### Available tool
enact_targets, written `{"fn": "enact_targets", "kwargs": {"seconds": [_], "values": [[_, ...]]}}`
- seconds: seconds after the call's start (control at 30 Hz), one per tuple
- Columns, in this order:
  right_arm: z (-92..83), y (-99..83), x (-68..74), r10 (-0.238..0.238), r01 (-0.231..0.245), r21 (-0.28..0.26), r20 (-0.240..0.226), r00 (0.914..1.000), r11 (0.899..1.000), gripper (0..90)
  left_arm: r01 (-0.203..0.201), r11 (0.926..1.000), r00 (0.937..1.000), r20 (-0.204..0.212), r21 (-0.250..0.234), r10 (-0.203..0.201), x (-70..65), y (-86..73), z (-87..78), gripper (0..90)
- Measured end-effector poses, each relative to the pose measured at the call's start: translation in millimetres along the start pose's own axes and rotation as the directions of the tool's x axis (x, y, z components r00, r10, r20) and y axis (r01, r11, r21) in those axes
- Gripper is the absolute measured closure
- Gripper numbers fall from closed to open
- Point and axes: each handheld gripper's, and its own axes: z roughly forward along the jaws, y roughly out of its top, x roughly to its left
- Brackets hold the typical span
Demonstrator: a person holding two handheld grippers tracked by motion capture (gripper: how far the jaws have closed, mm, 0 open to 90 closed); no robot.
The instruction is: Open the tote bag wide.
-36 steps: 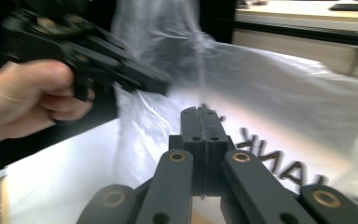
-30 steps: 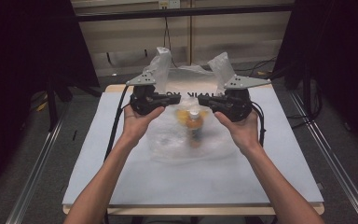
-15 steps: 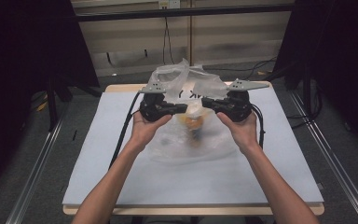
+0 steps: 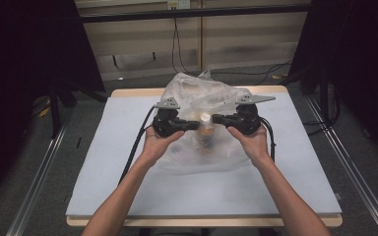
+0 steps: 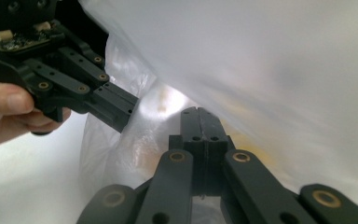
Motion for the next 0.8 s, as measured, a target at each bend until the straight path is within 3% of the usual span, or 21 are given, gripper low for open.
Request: {"fn": "enact_targets", "kwargs": {"seconds": [0.2, 0.4, 0.63, 0.8], "values": [[1.3, -14.1, -3.4, 0.008, -0.007, 0.032, -0.026, 0.9996, 0.999, 90.0, -0.009, 0.9997, 0.9998, 0.017, 0.021, 0.008, -2.8, -10.9, 1.3, 90.0], [0.1, -26.1, -6.2, 0.013, -0.011, 0.053, -0.035, 0.9993, 0.999, 90.0, 0.001, 0.9982, 0.9999, -0.016, 0.06, 0.0, 3.3, -25.9, 0.6, 90.0], [4.2, -47.8, -14.1, 0.033, -0.029, 0.098, -0.037, 0.9988, 0.995, 90.0, 0.029, 0.9943, 0.9996, -0.003, 0.102, -0.028, 7.5, -47.5, 19.1, 90.0], [14.5, -60.8, -13.0, 0.034, -0.027, 0.133, -0.053, 0.998, 0.991, 90.0, 0.023, 0.9893, 0.9997, -0.004, 0.144, -0.023, 5.5, -56.3, 27.9, 90.0]]}}
